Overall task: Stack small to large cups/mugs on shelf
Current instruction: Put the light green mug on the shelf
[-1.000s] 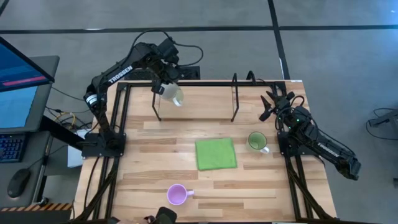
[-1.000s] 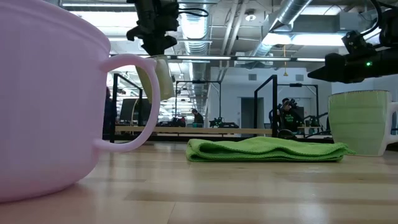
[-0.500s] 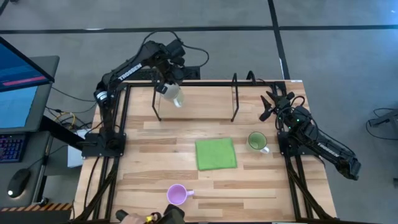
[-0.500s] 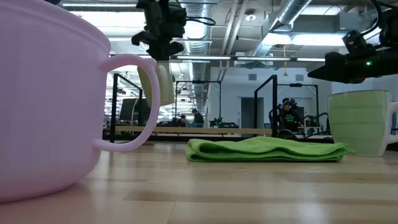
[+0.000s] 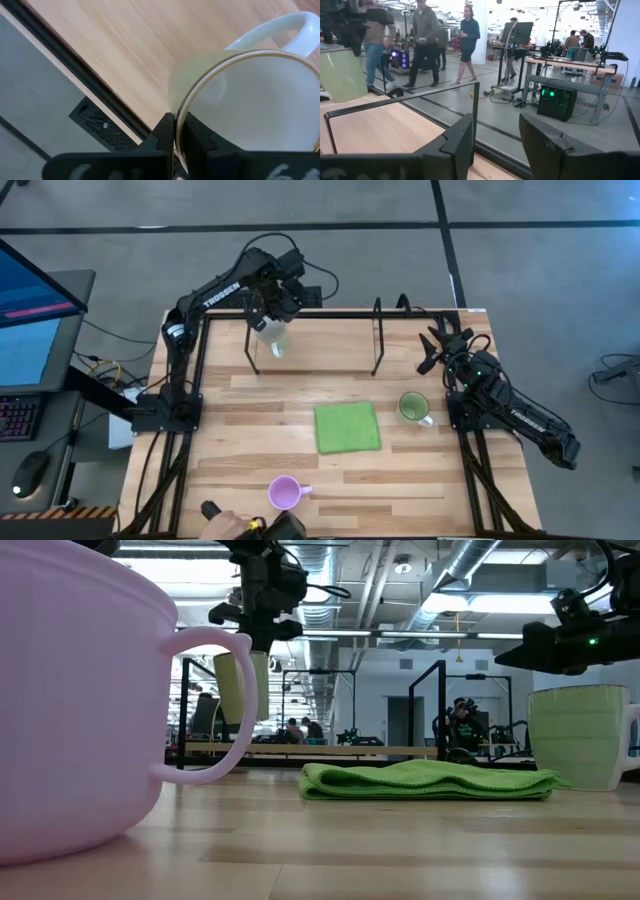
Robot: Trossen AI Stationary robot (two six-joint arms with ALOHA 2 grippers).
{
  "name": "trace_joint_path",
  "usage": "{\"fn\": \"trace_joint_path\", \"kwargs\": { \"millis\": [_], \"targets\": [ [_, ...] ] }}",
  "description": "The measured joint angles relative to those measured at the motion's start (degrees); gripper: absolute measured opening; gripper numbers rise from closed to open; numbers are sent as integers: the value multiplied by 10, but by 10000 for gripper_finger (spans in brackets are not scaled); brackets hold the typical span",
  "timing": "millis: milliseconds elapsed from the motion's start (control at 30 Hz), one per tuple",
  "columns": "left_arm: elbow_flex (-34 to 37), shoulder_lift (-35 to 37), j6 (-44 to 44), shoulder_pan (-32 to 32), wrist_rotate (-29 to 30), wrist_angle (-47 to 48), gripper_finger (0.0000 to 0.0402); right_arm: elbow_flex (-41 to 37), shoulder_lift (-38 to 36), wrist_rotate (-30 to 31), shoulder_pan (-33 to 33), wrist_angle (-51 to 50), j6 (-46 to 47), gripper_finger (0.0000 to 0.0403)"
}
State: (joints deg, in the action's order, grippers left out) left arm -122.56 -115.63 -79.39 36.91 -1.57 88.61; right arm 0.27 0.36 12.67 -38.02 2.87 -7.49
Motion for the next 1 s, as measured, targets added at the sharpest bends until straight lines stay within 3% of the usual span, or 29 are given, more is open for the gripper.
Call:
{"fn": "trace_joint_path", "kwargs": {
  "millis": [1000],
  "targets": [
    [1, -29, -86, -4, -5, -11, 2, 0, 0, 0, 0, 0, 0, 184]
  ]
}}
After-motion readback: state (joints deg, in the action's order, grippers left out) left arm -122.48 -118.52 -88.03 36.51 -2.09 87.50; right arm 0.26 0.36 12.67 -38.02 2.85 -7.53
